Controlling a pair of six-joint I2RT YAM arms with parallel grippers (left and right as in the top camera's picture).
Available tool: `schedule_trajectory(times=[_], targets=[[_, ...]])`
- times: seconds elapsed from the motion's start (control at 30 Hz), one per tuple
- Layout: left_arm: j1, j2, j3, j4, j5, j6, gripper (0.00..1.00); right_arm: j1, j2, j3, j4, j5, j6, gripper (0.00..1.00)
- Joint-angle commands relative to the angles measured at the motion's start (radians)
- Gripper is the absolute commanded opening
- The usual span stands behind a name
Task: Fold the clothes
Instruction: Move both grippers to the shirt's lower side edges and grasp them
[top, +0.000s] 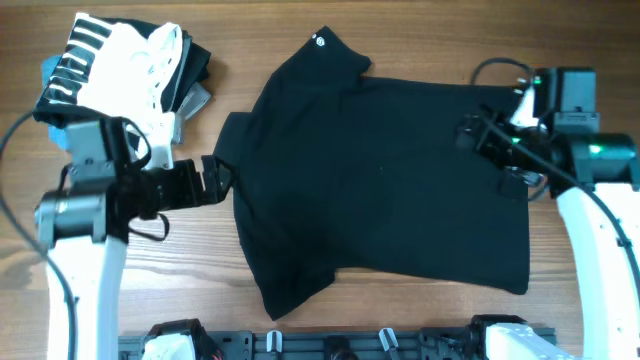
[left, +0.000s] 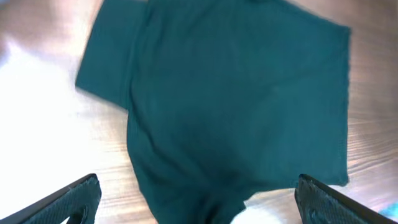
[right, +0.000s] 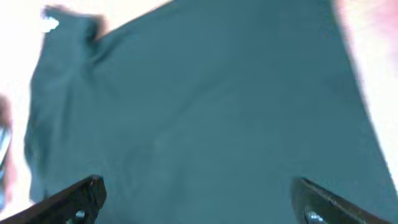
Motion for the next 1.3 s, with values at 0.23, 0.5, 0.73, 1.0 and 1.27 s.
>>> schedule_trajectory(times=[0.23,0.5,0.73,1.0,1.27], targets=[[-0.183,0.37,-0.083,-0.05,-0.084,-0.274,0.69,-0.286,-0.013,0.017,-0.159,0.07,0.126,1.0],[-0.46,0.373,-0.344,0.074,-0.11,-0.688,0.84,-0.363,0.055,-0.048,-0.171,0.049,0.117,1.0],[-0.464,0.373,-0.529,0.26,-0.056,-0.774,0.59,-0.426,0.163,-0.062,-0.15,0.006,0.077,1.0],[-0.461,0.373,-0.525,0.313,-0.042,-0.774,0.04,-0.468,0.282,-0.085,-0.163,0.062,0.081,1.0],[-0.461,0.373,-0.52,0.327,-0.024,-0.713,0.04,-0.472,0.3,-0.226,-0.165,0.079,0.116,1.0]])
